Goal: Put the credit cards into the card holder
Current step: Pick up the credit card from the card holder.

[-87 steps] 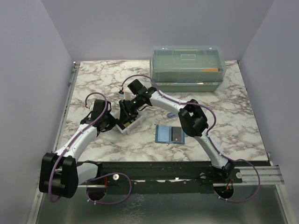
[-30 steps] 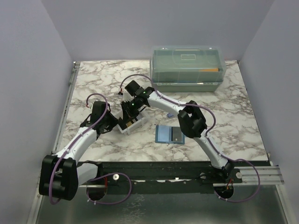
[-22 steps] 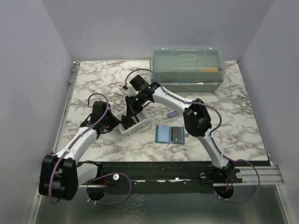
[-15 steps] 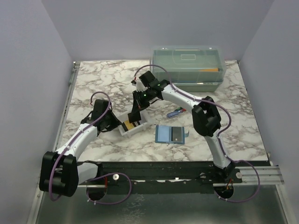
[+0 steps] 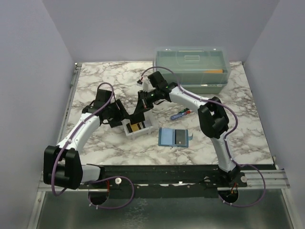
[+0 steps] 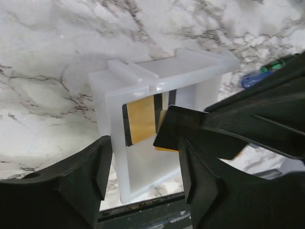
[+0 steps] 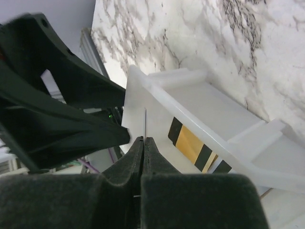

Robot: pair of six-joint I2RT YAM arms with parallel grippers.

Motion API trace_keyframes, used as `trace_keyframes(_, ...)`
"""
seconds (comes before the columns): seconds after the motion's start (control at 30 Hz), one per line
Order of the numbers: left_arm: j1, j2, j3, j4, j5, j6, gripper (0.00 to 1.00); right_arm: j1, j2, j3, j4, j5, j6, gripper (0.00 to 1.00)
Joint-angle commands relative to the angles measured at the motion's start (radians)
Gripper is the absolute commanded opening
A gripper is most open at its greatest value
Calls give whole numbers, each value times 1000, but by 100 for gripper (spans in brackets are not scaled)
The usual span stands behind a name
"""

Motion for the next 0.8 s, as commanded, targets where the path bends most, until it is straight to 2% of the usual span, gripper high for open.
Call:
trace_keyframes(0.0,16,34,137,-165,121,18,64,-58,-56,-62,68,-157,2,0)
trace_keyframes(0.1,22,35,199,-230,193,-2,66,-83,-77,-91,88,-216,-4,0)
trace_keyframes(0.27,34,6,244,-207,343,-46,69,-91,-108,-135,126,-294,-4,0)
trace_keyframes(0.43,36,5,227,-165,426,-53,68,-98,-120,-167,210,-322,94,0)
trace_keyframes(0.6,44,16,178,-119,464,-63,65,-98,-140,-213,395,-367,267,0)
trace_keyframes(0.77,52,32,184,-71,510,-74,66,-98,-145,-234,440,-382,305,0)
